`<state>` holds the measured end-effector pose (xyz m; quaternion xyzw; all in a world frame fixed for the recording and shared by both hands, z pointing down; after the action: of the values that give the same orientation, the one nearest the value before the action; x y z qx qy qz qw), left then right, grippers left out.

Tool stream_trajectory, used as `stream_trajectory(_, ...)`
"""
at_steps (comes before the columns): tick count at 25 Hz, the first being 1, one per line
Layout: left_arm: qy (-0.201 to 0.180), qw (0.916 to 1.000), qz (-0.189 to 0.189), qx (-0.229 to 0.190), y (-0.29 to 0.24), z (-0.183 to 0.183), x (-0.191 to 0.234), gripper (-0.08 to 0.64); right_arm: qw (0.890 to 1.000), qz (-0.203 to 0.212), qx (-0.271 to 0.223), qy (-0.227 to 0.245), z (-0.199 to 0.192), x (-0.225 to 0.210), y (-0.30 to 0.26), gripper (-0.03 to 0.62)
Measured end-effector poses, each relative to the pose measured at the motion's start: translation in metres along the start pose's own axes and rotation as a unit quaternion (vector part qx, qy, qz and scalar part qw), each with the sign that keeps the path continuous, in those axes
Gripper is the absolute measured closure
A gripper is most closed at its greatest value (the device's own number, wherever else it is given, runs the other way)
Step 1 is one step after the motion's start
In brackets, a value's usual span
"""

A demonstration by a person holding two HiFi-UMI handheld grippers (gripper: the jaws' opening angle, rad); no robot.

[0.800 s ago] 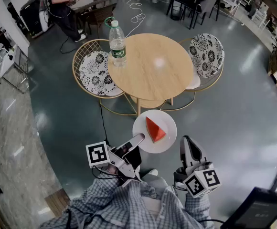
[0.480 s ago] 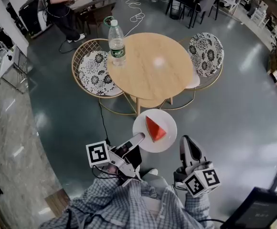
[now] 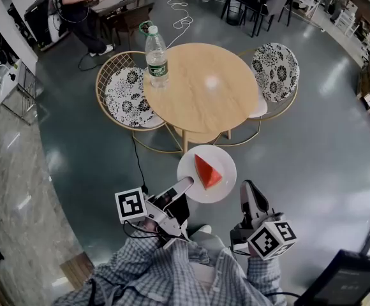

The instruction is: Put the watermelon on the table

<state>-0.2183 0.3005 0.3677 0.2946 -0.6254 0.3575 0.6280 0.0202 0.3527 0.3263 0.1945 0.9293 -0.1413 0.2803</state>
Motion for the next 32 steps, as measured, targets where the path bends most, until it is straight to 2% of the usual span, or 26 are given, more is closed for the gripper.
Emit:
stream_trajectory(4,-0.001,1.0000,0.001,0.002,0.001,0.003,0.000,0.509,0.997,0.025,-0.012,-0.074,-0.003,0.000,-0.004,0.581)
stream_trajectory(7,0.000,1.0000,0.001,0.004,0.002,0.006,0.000,0.509,0.995,0.030,-0.006,-0.096,-0.007,0.002,-0.009,0.580)
stream_trajectory(9,0.000,1.0000,0.001,0.007,0.004,0.009,0.001,0.509,0.993,0.033,-0.002,-0.110,-0.011,0.004,-0.013,0.528)
stream_trajectory(11,0.000,0.9999,0.000,0.010,0.005,0.010,0.001,0.509,0.992,0.034,0.001,-0.120,-0.015,0.007,-0.014,0.517)
stream_trajectory(17,0.001,0.9996,-0.005,0.026,0.004,0.014,0.003,0.509,0.994,0.032,0.018,-0.102,-0.026,0.015,-0.019,0.518)
stream_trajectory(32,0.000,0.9990,-0.007,0.045,0.026,0.035,0.008,0.509,0.994,0.018,-0.004,-0.105,-0.046,0.039,-0.029,0.518)
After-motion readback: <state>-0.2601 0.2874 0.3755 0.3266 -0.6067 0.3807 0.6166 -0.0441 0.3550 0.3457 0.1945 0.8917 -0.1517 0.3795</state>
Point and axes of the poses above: the fingertips, and each gripper's own axes: y backward along the fingers, x to its left, z out of its top, the point moved 8 cm from there along y, backward along the fingers, and after that the axes turned 6 degrees about z, right-handed, at the moved point
